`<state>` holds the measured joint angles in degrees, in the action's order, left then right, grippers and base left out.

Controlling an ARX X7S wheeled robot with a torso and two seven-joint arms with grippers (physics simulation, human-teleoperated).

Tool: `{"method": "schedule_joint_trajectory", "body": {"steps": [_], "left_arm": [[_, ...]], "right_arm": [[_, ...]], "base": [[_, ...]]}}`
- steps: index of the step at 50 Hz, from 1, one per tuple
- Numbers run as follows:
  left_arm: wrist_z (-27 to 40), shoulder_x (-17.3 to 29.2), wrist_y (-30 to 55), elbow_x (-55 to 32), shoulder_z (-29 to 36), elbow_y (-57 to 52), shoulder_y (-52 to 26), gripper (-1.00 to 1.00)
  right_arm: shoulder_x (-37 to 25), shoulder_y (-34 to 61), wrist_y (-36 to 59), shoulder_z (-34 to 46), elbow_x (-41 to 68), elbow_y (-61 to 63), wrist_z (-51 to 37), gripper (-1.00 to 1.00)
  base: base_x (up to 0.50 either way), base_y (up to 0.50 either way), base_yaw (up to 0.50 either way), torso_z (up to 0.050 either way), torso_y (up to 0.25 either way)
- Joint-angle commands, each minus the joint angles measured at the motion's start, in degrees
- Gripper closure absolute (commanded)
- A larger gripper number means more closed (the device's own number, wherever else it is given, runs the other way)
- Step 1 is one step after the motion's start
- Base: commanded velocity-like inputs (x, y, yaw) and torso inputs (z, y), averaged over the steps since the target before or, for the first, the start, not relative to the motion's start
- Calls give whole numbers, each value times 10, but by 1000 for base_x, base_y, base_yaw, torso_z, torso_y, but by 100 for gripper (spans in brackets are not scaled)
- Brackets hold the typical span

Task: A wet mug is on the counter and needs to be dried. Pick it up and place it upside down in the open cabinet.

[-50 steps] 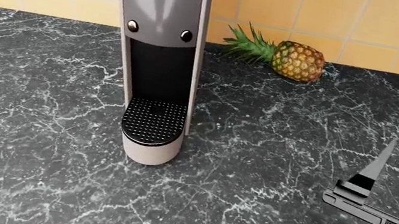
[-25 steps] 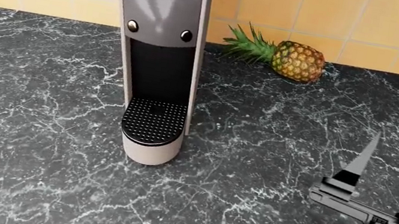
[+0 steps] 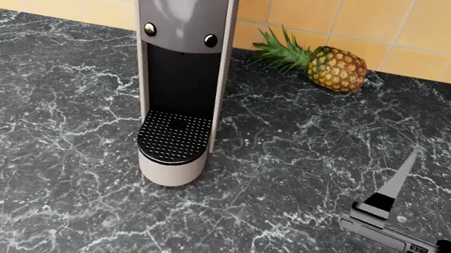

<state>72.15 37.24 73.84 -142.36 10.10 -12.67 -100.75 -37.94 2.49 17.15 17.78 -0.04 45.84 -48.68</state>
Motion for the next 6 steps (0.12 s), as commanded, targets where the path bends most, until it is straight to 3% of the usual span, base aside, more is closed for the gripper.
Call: {"method": "schedule_joint_trajectory", "body": {"steps": [1, 6], "left_arm": [[-1, 46, -14, -53, -71, -123, 144, -100], [-4, 60, -19, -68, -117, -181, 198, -100]], "right_arm": [[2, 2, -1, 3, 3, 2, 4, -100], [3, 4, -4, 3, 8, 0, 7, -100]], "base": [[0, 0, 0, 0, 0], [0, 0, 0, 0, 0]]}}
